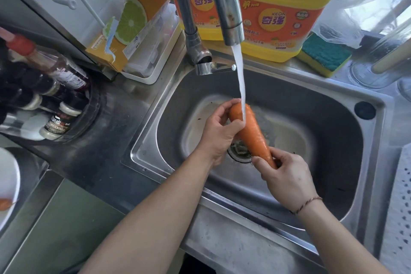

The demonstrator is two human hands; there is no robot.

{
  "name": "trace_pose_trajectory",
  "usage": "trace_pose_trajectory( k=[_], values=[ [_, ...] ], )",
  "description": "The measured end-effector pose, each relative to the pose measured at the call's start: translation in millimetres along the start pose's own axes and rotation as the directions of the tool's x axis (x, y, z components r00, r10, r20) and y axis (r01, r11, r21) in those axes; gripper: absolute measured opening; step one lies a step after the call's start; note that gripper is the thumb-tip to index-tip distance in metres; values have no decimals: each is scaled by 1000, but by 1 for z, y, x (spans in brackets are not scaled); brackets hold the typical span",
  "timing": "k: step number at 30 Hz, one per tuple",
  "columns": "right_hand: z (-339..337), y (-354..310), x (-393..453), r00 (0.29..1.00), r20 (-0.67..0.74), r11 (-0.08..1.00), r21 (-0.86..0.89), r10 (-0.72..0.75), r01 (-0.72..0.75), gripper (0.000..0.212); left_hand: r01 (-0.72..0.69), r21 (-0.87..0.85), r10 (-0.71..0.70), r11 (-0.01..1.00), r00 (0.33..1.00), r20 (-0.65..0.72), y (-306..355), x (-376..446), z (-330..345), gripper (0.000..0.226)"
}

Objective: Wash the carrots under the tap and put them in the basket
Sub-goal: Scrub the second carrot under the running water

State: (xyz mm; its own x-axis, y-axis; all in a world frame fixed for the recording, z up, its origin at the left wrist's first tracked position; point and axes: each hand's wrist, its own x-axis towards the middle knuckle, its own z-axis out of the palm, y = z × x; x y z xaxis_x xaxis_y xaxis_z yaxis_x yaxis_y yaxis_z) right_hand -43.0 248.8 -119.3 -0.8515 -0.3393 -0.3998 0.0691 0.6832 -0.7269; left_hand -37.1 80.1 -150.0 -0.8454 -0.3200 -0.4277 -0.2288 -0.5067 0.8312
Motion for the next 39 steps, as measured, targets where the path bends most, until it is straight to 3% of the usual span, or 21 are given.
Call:
trace_pose_trajectory(
  k=[6, 15, 24, 31, 35, 39],
  values=[
    [1, 0, 2, 1000, 12, 1000, 19, 2, -2, 18, 20, 26, -21, 999, 1000, 8, 3, 1, -2, 54],
    [3, -3, 5, 1000, -8, 998, -59, 11, -11, 18, -21, 101, 31, 995, 995, -97, 4, 2, 7, 49],
    [1, 0, 2, 1000, 13, 999, 32, 19, -19, 20, 17, 75, -16, 997, 1000, -14, 2, 2, -2, 60],
    [4, -4, -3, 1000, -9, 990, -137, 26, -27, 24, -15, 111, 23, 994, 997, -76, 1, -1, 5, 50],
    [0, -1, -2, 999, 1, 997, -67, 40, -39, 23, 1, 104, 3, 995, 999, -44, 1, -1, 3, 57],
    [0, -4, -4, 1000, -13, 991, -130, 24, -25, 25, -4, 87, 8, 996, 999, -44, 2, -3, 3, 55]
  ],
)
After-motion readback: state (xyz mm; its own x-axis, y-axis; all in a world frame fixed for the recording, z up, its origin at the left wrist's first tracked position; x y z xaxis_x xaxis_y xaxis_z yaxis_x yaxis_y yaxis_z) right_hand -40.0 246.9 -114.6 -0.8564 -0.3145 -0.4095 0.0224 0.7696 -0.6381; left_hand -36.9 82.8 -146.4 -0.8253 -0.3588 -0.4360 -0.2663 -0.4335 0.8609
